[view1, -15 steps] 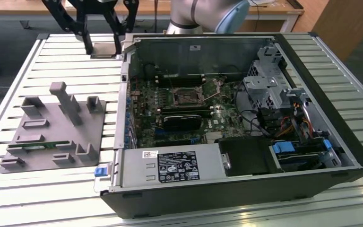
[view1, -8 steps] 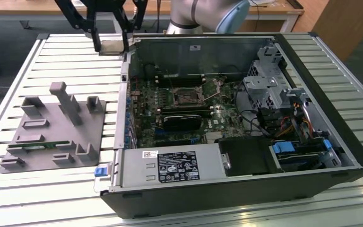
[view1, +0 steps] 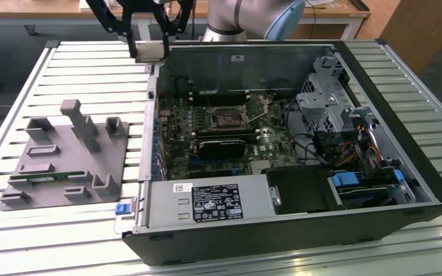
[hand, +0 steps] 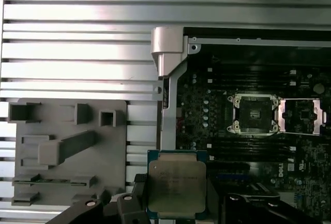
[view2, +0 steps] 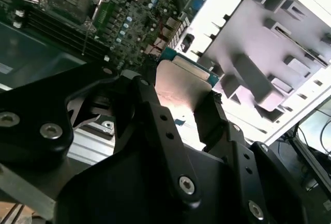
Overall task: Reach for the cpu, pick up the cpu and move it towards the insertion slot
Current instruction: 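Pick up the cpu and move it towards the insertion slot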
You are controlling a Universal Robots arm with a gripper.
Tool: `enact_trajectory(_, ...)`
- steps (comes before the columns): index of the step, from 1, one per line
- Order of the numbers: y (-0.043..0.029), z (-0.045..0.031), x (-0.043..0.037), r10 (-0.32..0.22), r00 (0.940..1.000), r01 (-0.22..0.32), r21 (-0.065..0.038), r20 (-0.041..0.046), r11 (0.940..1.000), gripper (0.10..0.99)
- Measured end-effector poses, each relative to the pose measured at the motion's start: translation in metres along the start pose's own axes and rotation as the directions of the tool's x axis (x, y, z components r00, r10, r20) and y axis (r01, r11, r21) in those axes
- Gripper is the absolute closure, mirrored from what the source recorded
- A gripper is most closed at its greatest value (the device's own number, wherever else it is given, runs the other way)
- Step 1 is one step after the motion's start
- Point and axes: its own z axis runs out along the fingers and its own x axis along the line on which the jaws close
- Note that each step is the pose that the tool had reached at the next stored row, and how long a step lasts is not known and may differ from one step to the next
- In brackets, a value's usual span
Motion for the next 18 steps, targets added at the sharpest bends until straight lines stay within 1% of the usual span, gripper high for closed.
enact_trajectory(3, 0.0004, 0.0001, -0.0113, 0.000, 1.0000, 0.000, 0.000, 0.0066, 1.0000, 0.545)
enact_trajectory(8, 0.0014, 0.0004, -0.0268, -0.001, 0.9997, 0.001, 0.000, 0.0235, 1.0000, 0.545)
enact_trajectory(10, 0.0026, 0.0008, -0.0314, -0.001, 0.9996, 0.001, 0.000, 0.0291, 1.0000, 0.545)
enact_trajectory(13, 0.0078, 0.0012, -0.0379, -0.001, 0.9995, 0.001, 0.000, 0.0307, 1.0000, 0.545)
enact_trajectory(18, 0.0215, 0.0024, -0.0436, -0.001, 0.9995, 0.001, 0.000, 0.0318, 1.0000, 0.545)
